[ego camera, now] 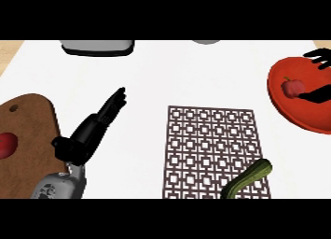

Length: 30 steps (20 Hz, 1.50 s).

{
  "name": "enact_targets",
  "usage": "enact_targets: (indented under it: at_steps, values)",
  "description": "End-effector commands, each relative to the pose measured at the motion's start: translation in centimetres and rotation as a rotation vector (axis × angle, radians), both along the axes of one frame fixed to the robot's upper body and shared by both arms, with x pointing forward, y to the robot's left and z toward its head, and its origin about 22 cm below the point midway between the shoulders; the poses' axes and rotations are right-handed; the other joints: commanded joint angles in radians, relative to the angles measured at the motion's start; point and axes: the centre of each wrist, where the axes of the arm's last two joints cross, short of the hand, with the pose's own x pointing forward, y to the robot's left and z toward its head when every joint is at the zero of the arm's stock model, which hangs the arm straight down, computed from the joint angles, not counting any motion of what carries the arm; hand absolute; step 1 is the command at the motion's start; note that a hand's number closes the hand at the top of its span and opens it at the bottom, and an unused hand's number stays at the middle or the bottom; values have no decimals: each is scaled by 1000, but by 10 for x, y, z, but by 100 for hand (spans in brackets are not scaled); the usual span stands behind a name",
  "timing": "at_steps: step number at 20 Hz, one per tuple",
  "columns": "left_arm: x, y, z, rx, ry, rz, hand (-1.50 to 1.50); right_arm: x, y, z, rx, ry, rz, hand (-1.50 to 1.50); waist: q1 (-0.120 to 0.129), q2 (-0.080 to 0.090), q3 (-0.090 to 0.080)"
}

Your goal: Pick the bell pepper from the placemat and place it in the bowl

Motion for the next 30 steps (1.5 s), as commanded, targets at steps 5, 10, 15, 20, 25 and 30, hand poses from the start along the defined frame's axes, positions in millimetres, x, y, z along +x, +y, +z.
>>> enact_targets:
  at_steps: [5, 10, 15, 20, 25, 30]
  values:
    - [-1, 7, 7, -7, -4, -9, 0, 6, -24, 29, 209, -223, -85, -150, -3, -2, 0]
    - [-4, -5, 5, 1, 1, 9, 0, -12, -60, 36, 374, -284, -238, -150, -8, -2, 1]
    - [-4, -5, -9, -13, 11, 11, 0, -44, -105, 46, 467, -296, -303, -150, -7, 2, 1]
    - [-4, 8, 4, -2, 1, 1, 0, -107, -158, 33, 499, -374, -375, -150, -7, 3, 3]
    - [-10, 3, -3, 4, -19, 4, 0, -148, -186, 31, 570, -406, -376, -150, -3, 7, 7]
    - [-9, -7, -3, -12, -6, 5, 0, -174, -198, 23, 592, -353, -346, -150, 1, 8, 8]
